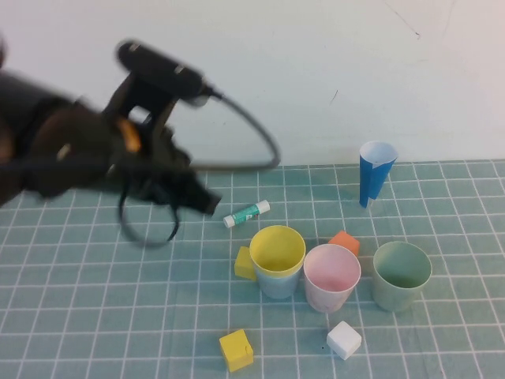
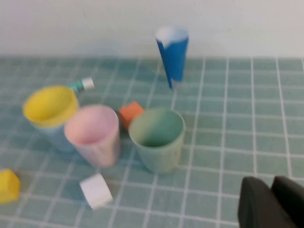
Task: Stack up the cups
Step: Pick up the green cup
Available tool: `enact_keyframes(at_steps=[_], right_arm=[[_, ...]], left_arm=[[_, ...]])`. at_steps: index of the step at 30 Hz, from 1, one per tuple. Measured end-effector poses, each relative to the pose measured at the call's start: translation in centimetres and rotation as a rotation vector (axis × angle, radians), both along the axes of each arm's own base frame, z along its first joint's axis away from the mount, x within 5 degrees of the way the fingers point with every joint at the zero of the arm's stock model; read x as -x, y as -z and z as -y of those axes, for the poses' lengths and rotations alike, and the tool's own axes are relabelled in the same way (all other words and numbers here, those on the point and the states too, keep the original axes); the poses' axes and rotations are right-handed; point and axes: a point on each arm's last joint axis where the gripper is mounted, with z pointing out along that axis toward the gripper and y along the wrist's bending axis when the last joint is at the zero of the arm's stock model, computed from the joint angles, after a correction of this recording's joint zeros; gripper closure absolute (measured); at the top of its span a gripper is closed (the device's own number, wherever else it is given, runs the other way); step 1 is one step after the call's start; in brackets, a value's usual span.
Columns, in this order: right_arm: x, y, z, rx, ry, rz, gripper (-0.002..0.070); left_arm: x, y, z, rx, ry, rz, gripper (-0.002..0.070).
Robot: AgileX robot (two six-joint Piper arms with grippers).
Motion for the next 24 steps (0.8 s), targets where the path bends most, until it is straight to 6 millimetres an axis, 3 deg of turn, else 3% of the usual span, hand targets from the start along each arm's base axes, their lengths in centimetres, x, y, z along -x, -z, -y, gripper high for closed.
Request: enact_keyframes(at_steps=[5,10,17,24], right_arm=[[-4.0,-2.7,0.3,0.130,-0.083,-0.180,0.0617],[-8.8,-3.9,0.0,0.181,-0.265,-0.360,0.0617],[-14.9,-4.5,-2.5,0.198,-0.515,-0.480,0.0617],[-19.7,-4.8,-5.9,0.415,-0.597,-0.670,0.0617]], left_arm=[[5.4,1.5,-2.7,0.039,-0.028,-0.007,0.0673],[10.0,2.6,-5.1,0.106,-0.062,0.027,0.0673],[14.4,2.9,-7.4,0.174,-0.087,0.083,0.0673],[16.6,2.2,-8.8,0.185,-0.083,0.159,0.0673]])
